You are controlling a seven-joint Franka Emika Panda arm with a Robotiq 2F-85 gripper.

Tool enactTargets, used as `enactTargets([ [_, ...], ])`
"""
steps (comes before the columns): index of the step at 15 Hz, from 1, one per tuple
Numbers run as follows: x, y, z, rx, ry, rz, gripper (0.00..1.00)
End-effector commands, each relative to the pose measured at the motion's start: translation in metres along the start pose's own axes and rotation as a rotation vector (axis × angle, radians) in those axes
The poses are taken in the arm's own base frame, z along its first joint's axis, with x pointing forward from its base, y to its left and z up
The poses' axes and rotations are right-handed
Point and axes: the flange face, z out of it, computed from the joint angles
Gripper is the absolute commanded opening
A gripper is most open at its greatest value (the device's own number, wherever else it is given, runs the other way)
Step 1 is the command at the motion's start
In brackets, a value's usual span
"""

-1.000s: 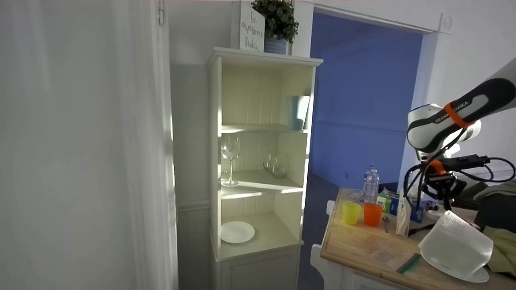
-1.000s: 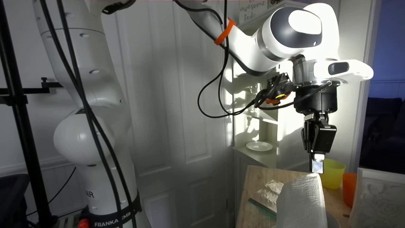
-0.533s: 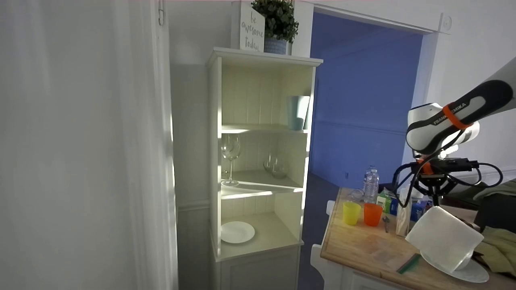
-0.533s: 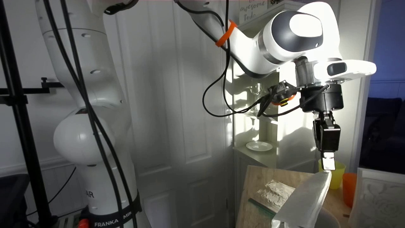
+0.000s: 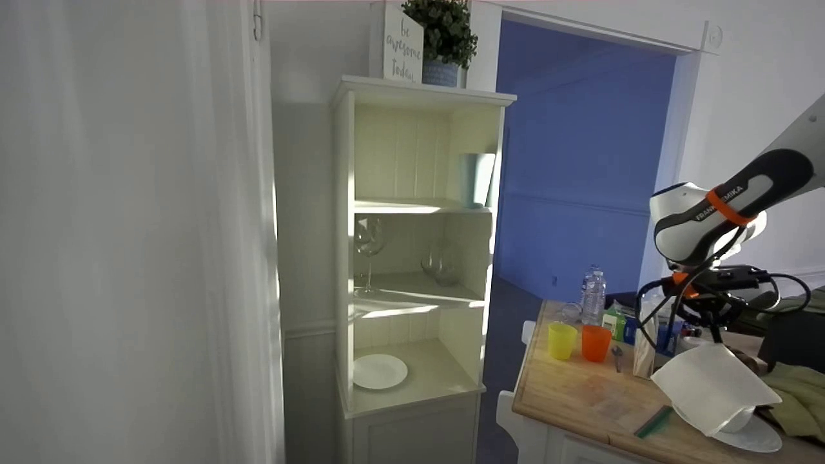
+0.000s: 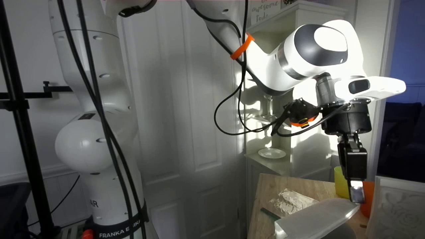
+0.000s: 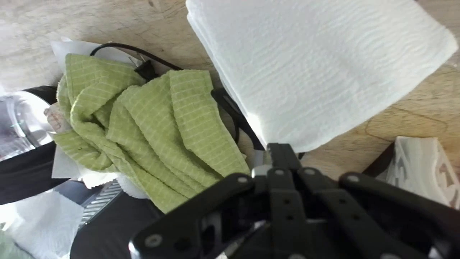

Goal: Pick up tissue and out it on the cup

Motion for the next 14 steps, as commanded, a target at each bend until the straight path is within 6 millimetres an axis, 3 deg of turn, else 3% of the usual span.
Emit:
enactTargets([
  [1, 0.014, 0.018, 0.016, -0.055, -0.001, 0.074, 0.00],
  [7, 0.024, 0.036, 0.041, -0.105, -0.028, 0.129, 0.00],
  [10, 0.030, 0.035, 0.050, -0.113, -0.035, 0.198, 0.00],
  [14, 0.035, 0.024, 0.046, -0.118, -0.023, 0.239, 0.00],
])
